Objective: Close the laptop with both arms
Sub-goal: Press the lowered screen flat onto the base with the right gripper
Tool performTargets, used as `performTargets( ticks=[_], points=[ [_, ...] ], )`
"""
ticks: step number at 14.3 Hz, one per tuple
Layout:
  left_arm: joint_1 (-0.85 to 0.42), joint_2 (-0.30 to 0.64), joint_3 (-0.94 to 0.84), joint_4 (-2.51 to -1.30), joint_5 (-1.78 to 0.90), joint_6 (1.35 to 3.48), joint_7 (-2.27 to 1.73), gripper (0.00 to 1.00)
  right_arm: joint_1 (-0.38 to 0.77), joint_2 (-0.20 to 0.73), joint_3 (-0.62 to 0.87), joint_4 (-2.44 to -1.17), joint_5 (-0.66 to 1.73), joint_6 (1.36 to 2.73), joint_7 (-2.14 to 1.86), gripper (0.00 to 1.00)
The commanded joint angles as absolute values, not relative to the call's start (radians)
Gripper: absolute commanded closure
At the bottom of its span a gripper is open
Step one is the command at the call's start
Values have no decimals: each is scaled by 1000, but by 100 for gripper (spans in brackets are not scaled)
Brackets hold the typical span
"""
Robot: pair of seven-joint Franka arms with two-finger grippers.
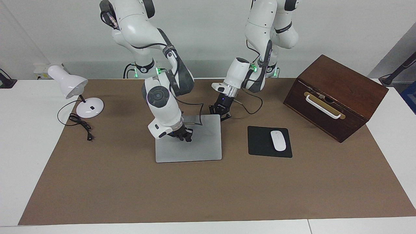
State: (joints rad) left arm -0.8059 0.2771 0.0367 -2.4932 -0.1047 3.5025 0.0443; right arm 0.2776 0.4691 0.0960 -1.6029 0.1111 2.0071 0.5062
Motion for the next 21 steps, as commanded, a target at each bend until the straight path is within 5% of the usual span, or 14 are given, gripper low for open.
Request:
performTargets(
  ticks=[1,21],
  points=[
    [-825,322,51,-2520,-110,3504,60,100,265,451,106,-1657,141,2054,482,100],
    [-821,321,51,-2528,-110,3504,87,100,276,459,106,-1709,141,2152,489,100]
  ],
)
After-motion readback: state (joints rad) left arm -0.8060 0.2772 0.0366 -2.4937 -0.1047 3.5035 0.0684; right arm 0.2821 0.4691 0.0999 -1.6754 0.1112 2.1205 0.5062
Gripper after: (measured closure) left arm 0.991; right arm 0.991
